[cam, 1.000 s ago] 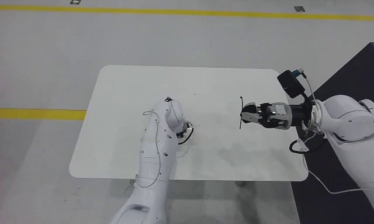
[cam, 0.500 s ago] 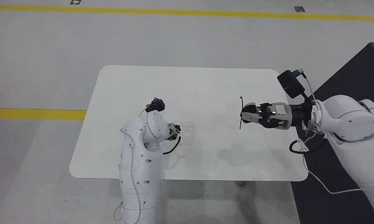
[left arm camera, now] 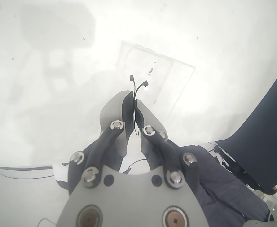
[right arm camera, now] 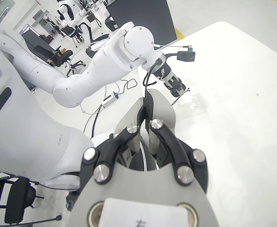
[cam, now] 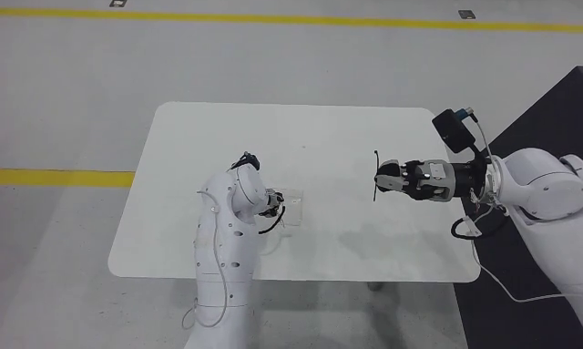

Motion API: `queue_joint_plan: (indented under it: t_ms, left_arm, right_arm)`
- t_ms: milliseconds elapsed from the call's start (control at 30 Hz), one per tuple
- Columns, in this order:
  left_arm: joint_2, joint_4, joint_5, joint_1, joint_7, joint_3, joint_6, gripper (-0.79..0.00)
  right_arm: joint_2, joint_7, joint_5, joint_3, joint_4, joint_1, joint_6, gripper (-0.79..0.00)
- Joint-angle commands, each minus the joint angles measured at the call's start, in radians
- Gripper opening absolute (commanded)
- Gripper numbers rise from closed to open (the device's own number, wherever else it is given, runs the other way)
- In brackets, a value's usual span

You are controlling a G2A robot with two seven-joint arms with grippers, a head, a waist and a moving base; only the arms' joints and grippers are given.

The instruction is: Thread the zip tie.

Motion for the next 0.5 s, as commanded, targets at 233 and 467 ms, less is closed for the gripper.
queue_joint_plan:
  t_ms: [233,467]
  left_arm:
    - [0.0,-0.03,0.008,0.007,0.003,-0.008,0.003,-0.566]
    - [0.004,-0.07,-0.009,0.026,-0.003,-0.001,-0.003,-0.56]
  right_arm:
    - [0.0,0.0,0.0,0.0,0.0,0.0,0.0,-0.785]
    - [0.0,0.0,0.0,0.0,0.0,0.0,0.0,-0.785]
